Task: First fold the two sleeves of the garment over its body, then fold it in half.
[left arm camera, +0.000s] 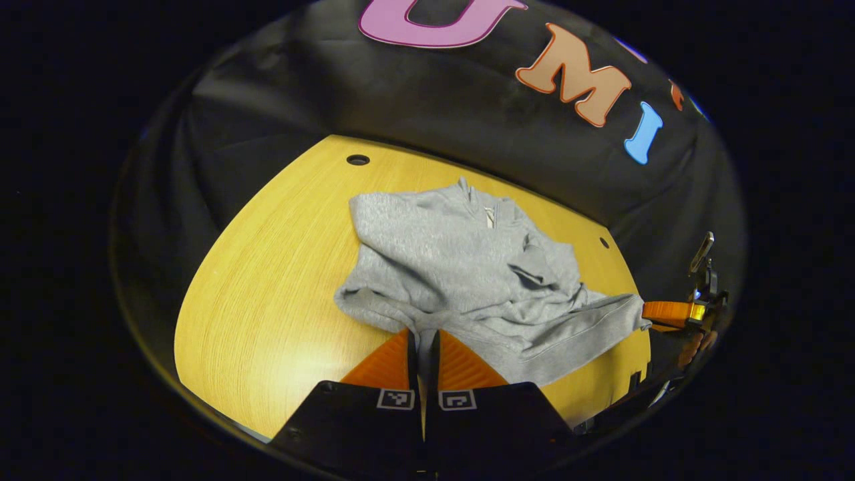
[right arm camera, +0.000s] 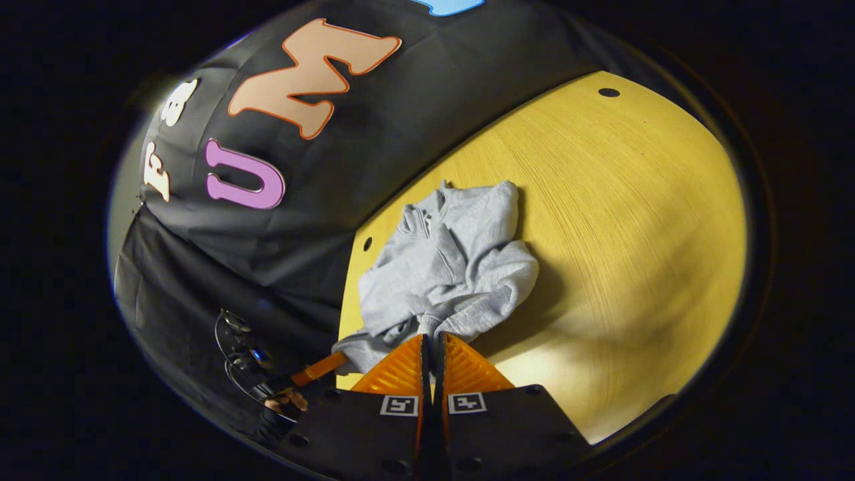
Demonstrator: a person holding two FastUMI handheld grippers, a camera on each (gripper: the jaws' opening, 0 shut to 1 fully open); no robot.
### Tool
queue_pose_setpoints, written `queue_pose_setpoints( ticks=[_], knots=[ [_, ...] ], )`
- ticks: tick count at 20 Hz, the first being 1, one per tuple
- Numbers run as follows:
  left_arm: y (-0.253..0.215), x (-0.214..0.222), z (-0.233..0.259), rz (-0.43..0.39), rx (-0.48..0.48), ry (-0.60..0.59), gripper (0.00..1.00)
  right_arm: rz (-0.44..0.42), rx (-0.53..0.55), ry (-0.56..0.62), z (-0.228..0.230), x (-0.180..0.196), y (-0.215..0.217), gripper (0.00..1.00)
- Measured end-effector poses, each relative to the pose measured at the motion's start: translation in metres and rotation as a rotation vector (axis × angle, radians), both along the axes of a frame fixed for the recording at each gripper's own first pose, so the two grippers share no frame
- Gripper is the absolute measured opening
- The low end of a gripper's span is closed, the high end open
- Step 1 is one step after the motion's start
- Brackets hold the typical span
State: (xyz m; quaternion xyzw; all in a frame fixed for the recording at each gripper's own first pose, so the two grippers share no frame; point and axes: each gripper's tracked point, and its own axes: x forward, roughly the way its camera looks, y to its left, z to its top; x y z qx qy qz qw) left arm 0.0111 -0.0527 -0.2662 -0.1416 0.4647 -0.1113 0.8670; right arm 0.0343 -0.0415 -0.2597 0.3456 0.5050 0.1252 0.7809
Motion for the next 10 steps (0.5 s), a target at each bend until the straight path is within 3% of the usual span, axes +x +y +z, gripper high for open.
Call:
queue_pose_setpoints(
  ticks=[6,10],
  knots=[
    [0.003,0.045,-0.005,0.044,-0.033,0.041,0.00,-0.138,0.019,-0.014,-0.008,0.063,-0.006,0.02],
    [0.004,0.062,-0.028,0.094,-0.077,0.159,0.00,-0.217,0.010,0.035,-0.035,0.087,-0.012,0.00]
  ],
)
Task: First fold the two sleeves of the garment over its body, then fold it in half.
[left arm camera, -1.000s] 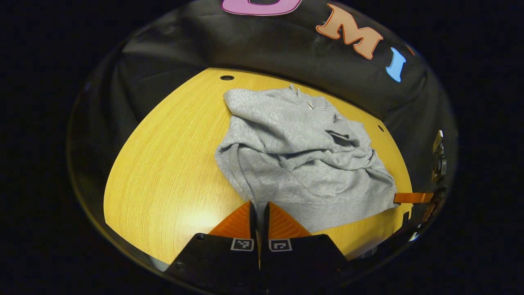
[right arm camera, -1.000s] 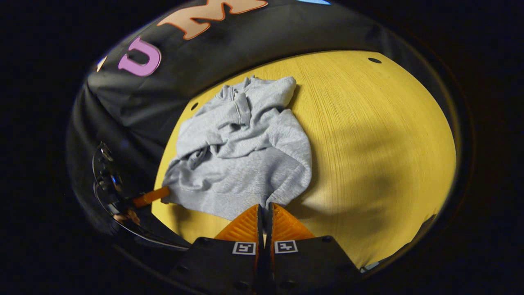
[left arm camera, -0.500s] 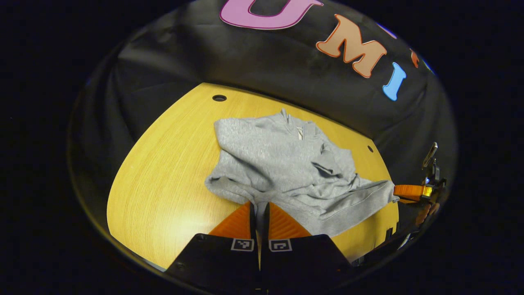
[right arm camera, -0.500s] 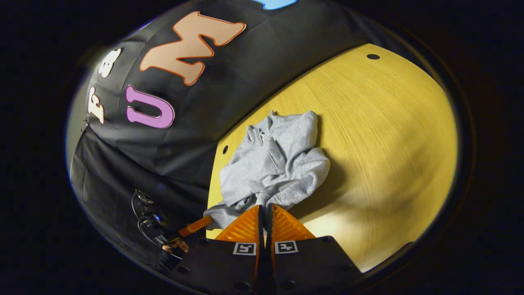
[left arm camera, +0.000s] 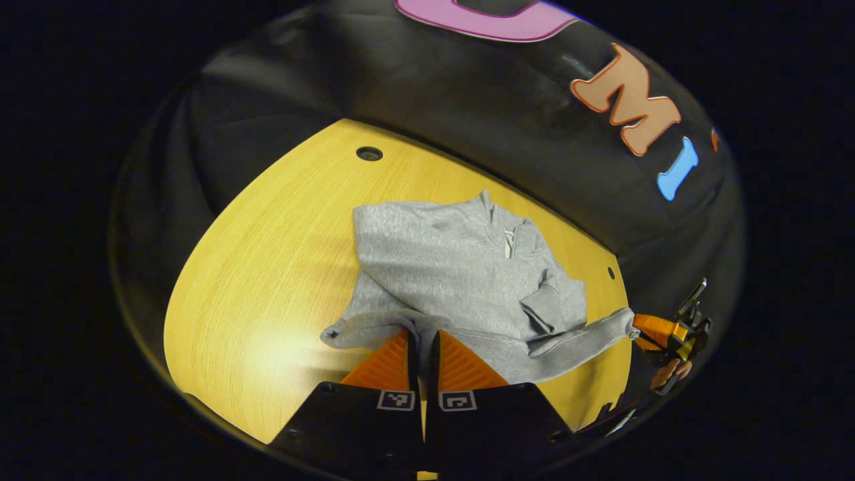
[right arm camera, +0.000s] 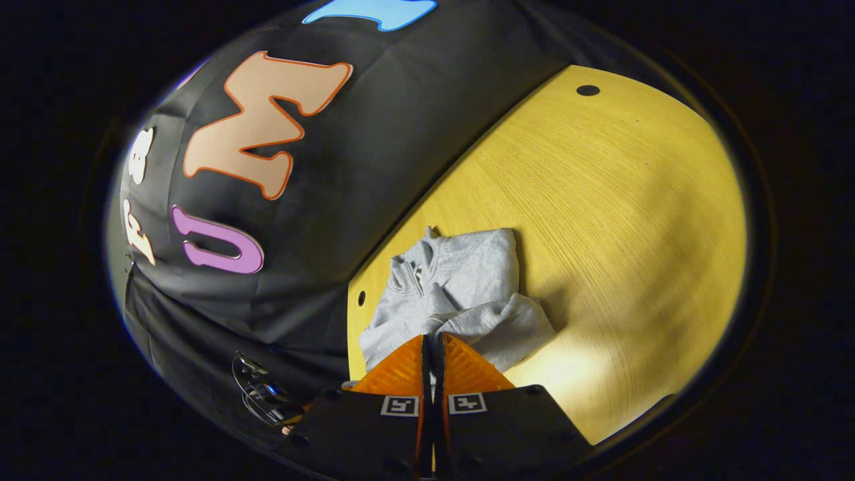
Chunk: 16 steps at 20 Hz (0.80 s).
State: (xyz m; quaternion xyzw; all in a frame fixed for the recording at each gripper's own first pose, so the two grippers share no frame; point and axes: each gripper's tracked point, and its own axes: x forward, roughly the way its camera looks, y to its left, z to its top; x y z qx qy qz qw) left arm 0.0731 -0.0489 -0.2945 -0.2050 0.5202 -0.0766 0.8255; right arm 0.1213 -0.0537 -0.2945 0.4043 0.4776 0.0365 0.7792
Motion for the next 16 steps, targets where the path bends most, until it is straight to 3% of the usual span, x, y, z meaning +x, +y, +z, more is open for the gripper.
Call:
queue_pose_setpoints(
  ticks=[4,8,9,12,13,15,16],
  knots=[
    [-0.001,0.017,-0.017,0.082,-0.058,0.113,0.00,-0.064,-0.039,0.060,-0.042,0.019,-0.002,0.02],
    [-0.001,0.023,-0.030,0.082,-0.052,0.140,0.02,-0.074,-0.081,0.094,-0.069,0.023,0.002,0.03],
    [-0.002,0.025,-0.032,0.087,-0.056,0.140,0.03,-0.074,-0.091,0.102,-0.073,0.024,0.003,0.03],
    [0.002,0.036,-0.031,0.120,-0.075,0.108,0.07,-0.092,-0.100,0.114,-0.077,0.025,0.003,0.18],
    [0.008,0.042,-0.030,0.141,-0.061,0.070,0.12,-0.101,-0.122,0.099,-0.078,0.027,-0.002,0.12],
    [0.025,0.067,-0.021,0.191,-0.012,-0.052,0.38,-0.107,-0.158,0.059,-0.072,0.033,-0.011,0.69],
    [0.033,0.075,-0.016,0.208,0.009,-0.099,0.64,-0.109,-0.171,0.031,-0.065,0.035,-0.013,0.97]
  ],
)
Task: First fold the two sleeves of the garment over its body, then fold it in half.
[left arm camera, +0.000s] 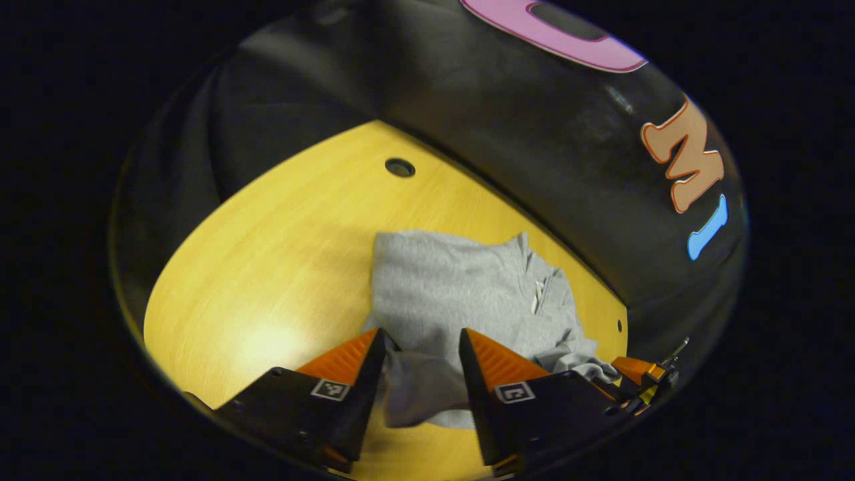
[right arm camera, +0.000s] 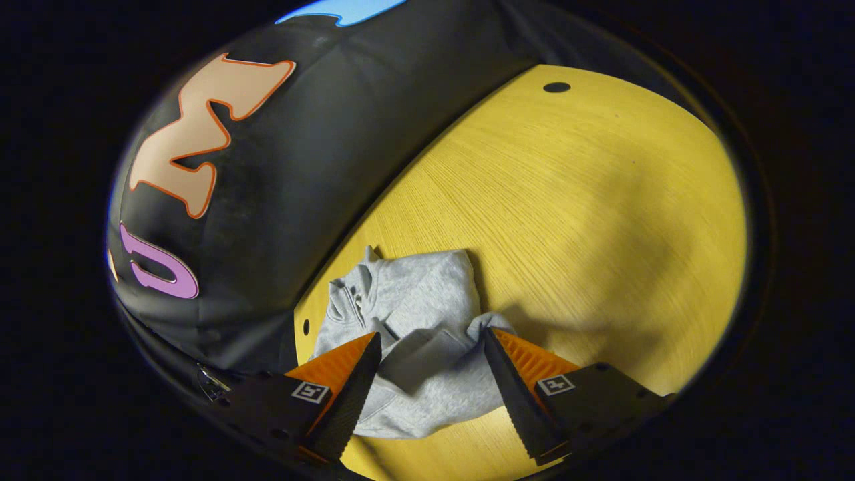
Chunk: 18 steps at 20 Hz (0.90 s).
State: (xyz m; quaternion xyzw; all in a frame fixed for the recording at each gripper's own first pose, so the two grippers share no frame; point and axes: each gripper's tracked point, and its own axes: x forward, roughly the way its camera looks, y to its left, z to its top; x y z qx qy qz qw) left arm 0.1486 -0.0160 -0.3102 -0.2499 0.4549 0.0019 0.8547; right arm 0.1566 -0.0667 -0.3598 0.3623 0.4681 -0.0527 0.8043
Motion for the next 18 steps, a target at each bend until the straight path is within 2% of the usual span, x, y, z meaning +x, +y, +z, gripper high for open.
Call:
queue_pose_setpoints(
  ticks=[1,2,3,6,9,10,13,18],
  knots=[
    [0.006,0.004,0.007,0.014,0.024,-0.039,0.78,0.001,-0.025,-0.032,0.007,0.003,-0.007,0.96],
    [0.011,0.010,0.013,0.023,0.045,-0.072,0.80,0.006,-0.060,-0.066,0.014,0.006,-0.013,0.96],
    [0.015,0.012,0.020,0.029,0.063,-0.097,0.86,0.010,-0.101,-0.101,0.023,0.008,-0.018,0.96],
    [0.022,0.012,0.041,0.021,0.126,-0.168,0.89,0.021,-0.258,-0.223,0.054,0.013,-0.035,0.95],
    [0.023,0.003,0.059,-0.053,0.245,-0.236,0.91,0.069,-0.430,-0.346,0.086,0.005,-0.036,0.96],
    [0.026,-0.002,0.069,-0.081,0.299,-0.265,0.96,0.093,-0.461,-0.373,0.096,-0.001,-0.032,0.96],
    [0.031,-0.017,0.096,-0.131,0.445,-0.348,0.96,0.144,-0.539,-0.436,0.116,-0.019,-0.024,0.95],
    [0.024,-0.041,0.125,-0.137,0.529,-0.444,0.96,0.216,-0.714,-0.572,0.153,-0.041,-0.021,0.95]
  ],
)
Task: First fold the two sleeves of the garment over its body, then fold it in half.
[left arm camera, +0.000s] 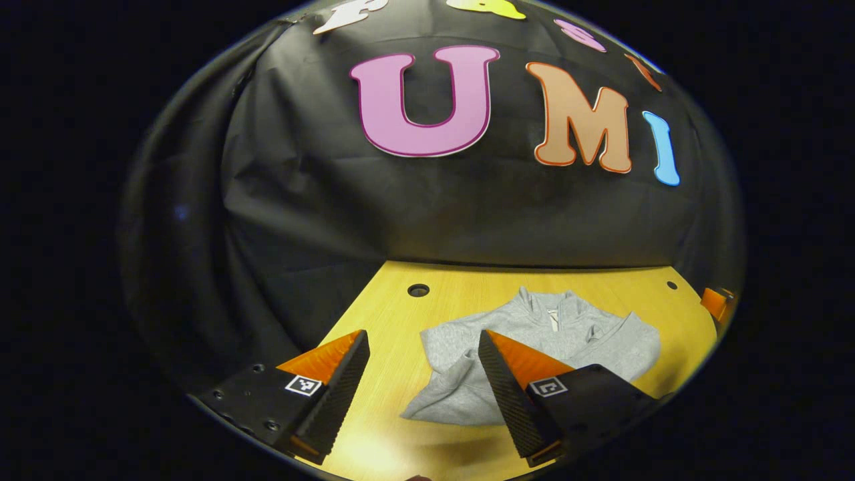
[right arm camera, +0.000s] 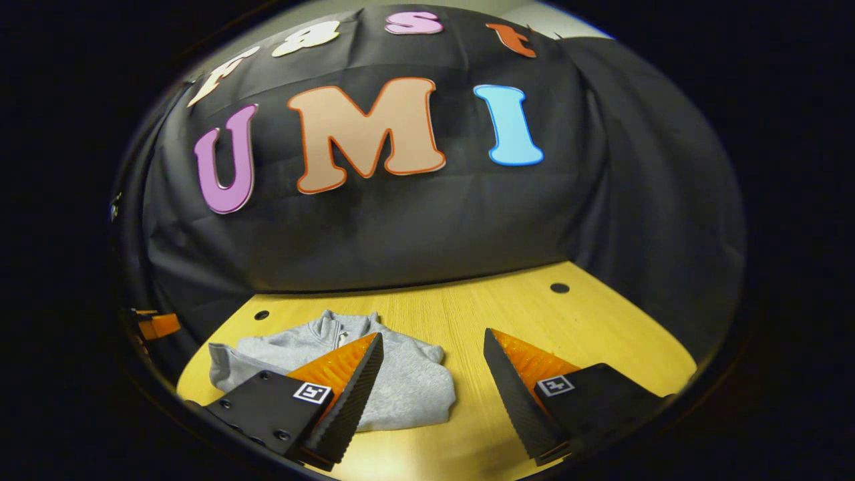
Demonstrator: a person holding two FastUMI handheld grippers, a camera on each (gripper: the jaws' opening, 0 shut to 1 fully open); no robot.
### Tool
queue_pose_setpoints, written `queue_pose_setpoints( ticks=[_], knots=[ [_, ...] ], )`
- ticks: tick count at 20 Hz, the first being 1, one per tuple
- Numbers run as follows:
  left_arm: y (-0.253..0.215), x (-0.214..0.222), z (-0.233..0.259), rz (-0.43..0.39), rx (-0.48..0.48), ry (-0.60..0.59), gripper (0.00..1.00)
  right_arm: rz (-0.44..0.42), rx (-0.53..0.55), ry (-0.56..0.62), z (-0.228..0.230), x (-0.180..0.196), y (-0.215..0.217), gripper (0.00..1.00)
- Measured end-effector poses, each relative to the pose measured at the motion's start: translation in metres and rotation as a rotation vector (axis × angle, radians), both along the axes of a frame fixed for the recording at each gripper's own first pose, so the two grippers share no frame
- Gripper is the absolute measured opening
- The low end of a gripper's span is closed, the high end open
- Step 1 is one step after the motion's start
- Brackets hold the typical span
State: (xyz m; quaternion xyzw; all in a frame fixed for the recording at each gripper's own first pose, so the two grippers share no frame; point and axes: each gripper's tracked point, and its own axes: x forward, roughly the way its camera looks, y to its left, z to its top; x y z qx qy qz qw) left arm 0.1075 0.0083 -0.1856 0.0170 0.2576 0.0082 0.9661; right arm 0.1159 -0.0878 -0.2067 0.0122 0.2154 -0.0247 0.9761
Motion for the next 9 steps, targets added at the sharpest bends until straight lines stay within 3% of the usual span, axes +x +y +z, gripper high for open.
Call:
queue_pose_setpoints(
  ticks=[4,9],
  knots=[
    [-0.010,-0.021,0.010,-0.029,-0.025,-0.004,0.96,0.067,-0.068,-0.089,0.026,-0.010,0.018,0.96],
    [-0.014,-0.014,0.030,-0.077,0.066,-0.075,0.96,0.117,-0.041,-0.040,0.013,-0.012,0.044,0.96]
  ],
)
